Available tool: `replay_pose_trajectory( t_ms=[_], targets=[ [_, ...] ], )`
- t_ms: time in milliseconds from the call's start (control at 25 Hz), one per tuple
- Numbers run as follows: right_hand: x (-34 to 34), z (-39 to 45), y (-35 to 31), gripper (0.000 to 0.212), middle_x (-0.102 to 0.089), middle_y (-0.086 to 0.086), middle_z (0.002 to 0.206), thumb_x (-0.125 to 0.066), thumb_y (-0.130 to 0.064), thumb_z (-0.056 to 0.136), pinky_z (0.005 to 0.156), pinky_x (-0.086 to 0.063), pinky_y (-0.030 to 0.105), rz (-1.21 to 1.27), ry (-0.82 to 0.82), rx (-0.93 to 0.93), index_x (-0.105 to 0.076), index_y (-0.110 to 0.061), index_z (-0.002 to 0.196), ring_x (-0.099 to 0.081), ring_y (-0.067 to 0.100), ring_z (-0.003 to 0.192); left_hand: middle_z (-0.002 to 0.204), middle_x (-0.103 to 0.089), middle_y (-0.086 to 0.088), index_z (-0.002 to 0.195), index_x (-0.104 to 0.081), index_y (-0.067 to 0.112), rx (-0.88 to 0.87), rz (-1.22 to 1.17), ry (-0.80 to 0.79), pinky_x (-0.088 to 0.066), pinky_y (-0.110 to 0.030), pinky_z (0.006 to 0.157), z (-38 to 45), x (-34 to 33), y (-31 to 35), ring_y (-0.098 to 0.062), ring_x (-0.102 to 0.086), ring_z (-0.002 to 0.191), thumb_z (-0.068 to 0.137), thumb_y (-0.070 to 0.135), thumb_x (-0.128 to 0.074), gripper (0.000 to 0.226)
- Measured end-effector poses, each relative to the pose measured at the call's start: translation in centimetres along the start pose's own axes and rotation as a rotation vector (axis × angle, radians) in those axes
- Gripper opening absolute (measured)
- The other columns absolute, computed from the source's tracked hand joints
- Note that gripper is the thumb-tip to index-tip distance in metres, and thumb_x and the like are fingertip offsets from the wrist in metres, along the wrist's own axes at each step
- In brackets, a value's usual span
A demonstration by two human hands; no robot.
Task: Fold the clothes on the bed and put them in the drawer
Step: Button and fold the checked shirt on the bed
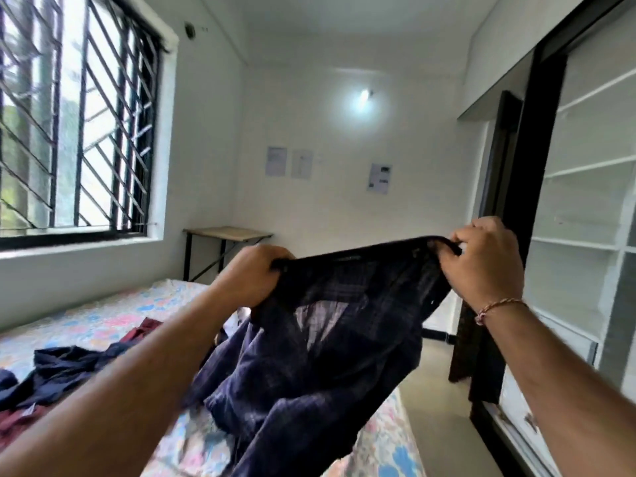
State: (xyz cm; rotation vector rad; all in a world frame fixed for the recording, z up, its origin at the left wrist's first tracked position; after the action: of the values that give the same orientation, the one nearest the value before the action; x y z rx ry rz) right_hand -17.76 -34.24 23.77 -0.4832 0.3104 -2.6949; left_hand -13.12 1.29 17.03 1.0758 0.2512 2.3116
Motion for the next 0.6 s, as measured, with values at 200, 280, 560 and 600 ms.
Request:
replay_pose_trajectory(
  t_ms=[200, 280, 560, 600],
  targets=[
    [-0.3, 4.5, 5.0, 0.018, -0.066, 0.013, 0.078, -0.073, -0.020, 0.094, 0.061, -0.063, 0.042, 0.353, -0.065, -0.442, -0.069, -0.009, 0.080, -0.069, 0.033, 0.071, 0.087, -0.075, -0.010, 0.093, -0.075, 0.025, 0.030, 0.320, 0.167, -0.053, -0.036, 0.068, 6.0, 8.7, 0.8, -0.037, -0.071, 0.085, 0.081, 0.014, -0.061, 0.021],
    [1.5, 6.8, 5.1, 0.010, -0.073, 0.015, 0.089, -0.067, -0.012, 0.093, 0.077, -0.056, 0.035, 0.302, -0.013, -0.437, -0.076, -0.008, 0.097, -0.070, 0.035, 0.087, 0.072, -0.069, -0.007, 0.080, -0.073, 0.026, 0.100, 0.184, 0.205, -0.055, -0.035, 0.062, 7.6, 11.6, 0.9, -0.037, -0.071, 0.073, 0.075, 0.013, -0.058, 0.020],
    [7.6, 12.6, 4.6, 0.022, -0.070, 0.029, 0.105, -0.065, -0.012, 0.090, 0.065, -0.047, 0.032, 0.601, 0.104, -0.598, -0.073, 0.006, 0.101, -0.070, 0.038, 0.091, 0.088, -0.068, -0.037, 0.088, -0.072, -0.001, 0.138, -0.618, 0.252, -0.047, -0.029, 0.059, 11.1, 17.3, 6.4, -0.027, -0.060, 0.061, 0.090, -0.008, -0.052, 0.021],
    [10.0, 13.6, 3.9, 0.023, -0.069, 0.031, 0.103, -0.064, -0.012, 0.092, 0.064, -0.045, 0.034, 0.497, 0.161, -0.529, -0.072, 0.008, 0.098, -0.068, 0.042, 0.096, 0.094, -0.069, -0.039, 0.092, -0.073, -0.004, 0.099, -0.589, 0.244, -0.048, -0.030, 0.062, 11.1, 18.8, 7.8, -0.028, -0.062, 0.065, 0.091, -0.006, -0.056, 0.017]
  ],
)
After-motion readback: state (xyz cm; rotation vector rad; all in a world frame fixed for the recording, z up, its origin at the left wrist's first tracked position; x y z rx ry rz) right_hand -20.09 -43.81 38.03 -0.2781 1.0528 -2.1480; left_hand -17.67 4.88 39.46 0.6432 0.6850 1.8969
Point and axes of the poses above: each hand's wrist, its own z-axis towards the middle knuckle, its own x-axis out of the back of the hand, y = z × x, the point moved 9 cm from there along z, towards the middle knuckle
